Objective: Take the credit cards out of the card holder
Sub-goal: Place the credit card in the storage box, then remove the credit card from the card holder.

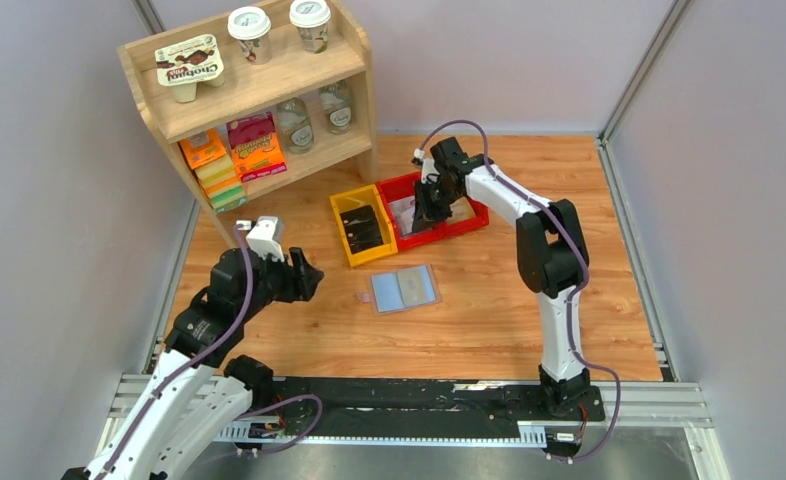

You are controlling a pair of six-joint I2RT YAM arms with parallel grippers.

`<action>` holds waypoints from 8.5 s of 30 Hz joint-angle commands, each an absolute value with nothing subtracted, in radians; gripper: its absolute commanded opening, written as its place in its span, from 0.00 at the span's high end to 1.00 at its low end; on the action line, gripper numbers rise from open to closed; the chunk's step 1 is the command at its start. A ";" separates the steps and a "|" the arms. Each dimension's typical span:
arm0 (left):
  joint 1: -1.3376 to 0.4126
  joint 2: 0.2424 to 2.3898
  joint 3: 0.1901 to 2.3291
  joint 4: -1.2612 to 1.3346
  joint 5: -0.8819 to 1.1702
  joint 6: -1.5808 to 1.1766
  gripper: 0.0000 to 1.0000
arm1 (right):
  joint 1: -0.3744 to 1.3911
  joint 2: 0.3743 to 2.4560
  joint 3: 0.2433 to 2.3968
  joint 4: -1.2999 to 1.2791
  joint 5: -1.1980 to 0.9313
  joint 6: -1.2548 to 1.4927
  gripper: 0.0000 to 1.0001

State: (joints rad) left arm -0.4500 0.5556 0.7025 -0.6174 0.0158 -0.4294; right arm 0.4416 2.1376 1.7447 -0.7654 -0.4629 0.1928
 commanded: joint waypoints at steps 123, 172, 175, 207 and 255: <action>-0.672 1.440 0.561 -0.009 0.250 -0.614 0.57 | 0.781 1.687 1.003 -0.282 0.034 0.526 0.42; -0.672 1.442 0.546 0.026 0.261 -0.634 0.59 | 0.804 1.560 0.968 -0.149 -0.244 0.526 0.64; -0.672 1.440 0.545 0.026 0.259 -0.637 0.59 | 0.798 1.572 0.957 -0.164 -0.203 0.528 0.72; -0.672 1.361 0.655 -0.121 0.199 -0.632 0.48 | 0.784 1.614 0.933 -0.206 -0.043 0.522 0.39; -0.601 1.210 0.468 -0.156 0.067 -0.733 1.00 | 0.976 1.783 1.255 -0.523 0.328 0.476 0.36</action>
